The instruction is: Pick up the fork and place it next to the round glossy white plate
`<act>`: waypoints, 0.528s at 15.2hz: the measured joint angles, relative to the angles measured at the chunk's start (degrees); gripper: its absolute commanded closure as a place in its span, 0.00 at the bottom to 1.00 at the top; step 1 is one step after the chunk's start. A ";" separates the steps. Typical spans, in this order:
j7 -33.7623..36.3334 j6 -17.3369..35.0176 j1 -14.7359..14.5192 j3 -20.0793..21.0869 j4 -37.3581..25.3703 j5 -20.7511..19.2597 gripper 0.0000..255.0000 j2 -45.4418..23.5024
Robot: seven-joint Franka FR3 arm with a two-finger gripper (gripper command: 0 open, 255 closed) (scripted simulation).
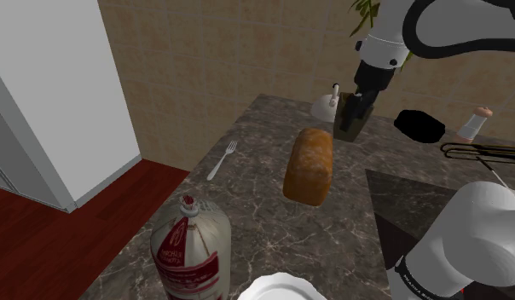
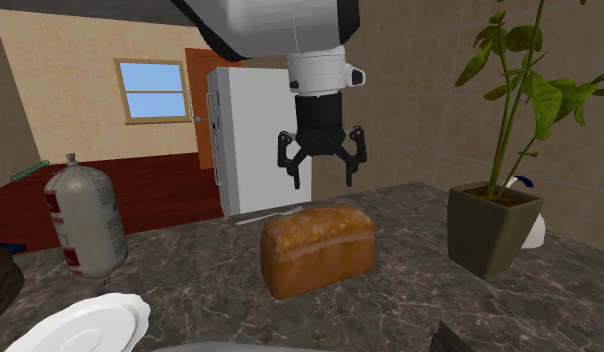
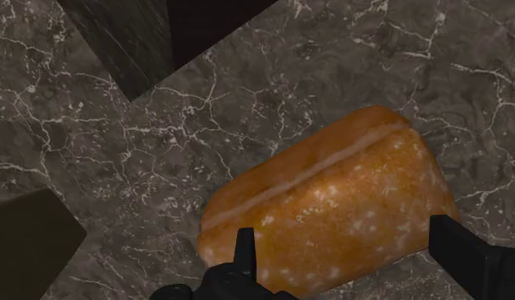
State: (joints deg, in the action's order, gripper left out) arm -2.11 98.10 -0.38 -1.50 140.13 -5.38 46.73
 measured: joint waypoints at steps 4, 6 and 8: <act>5.11 2.90 0.34 2.41 -0.22 1.58 0.00 -3.41; 9.98 5.66 0.61 4.70 -0.07 2.93 0.00 -6.23; 15.12 8.30 0.99 7.05 -0.60 4.14 0.00 -9.59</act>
State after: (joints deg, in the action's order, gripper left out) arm 13.01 106.40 0.61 5.55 139.53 -1.24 37.13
